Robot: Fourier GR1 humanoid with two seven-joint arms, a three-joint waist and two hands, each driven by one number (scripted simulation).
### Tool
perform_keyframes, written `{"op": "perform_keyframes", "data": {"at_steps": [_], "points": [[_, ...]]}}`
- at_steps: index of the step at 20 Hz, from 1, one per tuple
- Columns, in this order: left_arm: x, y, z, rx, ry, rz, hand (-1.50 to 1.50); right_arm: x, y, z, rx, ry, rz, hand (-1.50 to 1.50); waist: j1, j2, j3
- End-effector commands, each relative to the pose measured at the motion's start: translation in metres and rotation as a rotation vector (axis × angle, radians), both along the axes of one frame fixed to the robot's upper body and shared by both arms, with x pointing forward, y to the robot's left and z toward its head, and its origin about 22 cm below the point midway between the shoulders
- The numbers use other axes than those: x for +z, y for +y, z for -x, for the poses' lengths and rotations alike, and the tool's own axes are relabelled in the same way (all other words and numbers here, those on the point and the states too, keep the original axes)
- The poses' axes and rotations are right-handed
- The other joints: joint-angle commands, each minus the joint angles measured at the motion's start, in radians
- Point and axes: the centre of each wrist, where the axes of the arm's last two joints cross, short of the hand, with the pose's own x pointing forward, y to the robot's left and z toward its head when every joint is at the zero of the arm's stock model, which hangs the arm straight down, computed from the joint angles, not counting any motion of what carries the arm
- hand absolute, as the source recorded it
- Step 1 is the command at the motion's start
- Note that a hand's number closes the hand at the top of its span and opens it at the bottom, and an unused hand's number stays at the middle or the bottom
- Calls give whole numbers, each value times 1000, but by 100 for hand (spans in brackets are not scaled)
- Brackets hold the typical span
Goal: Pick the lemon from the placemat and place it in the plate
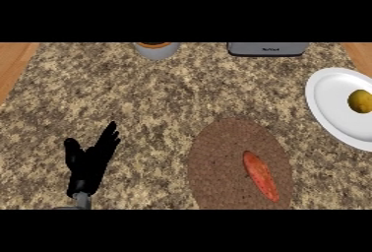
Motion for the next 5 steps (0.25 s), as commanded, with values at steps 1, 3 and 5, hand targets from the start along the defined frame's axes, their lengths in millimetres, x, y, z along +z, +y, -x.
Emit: {"op": "perform_keyframes", "data": {"at_steps": [1,3,5], "points": [[-9,7,4,10,-14,-8,0,-25,15,14,13,32,27,-150,-3,-1,-1],[-14,-18,0,11,7,-20,0,-12,1,28,23,35,31,-150,-6,-2,-1],[12,20,4,17,5,-9,0,-22,8,23,5,37,11,-150,2,-1,0]]}}
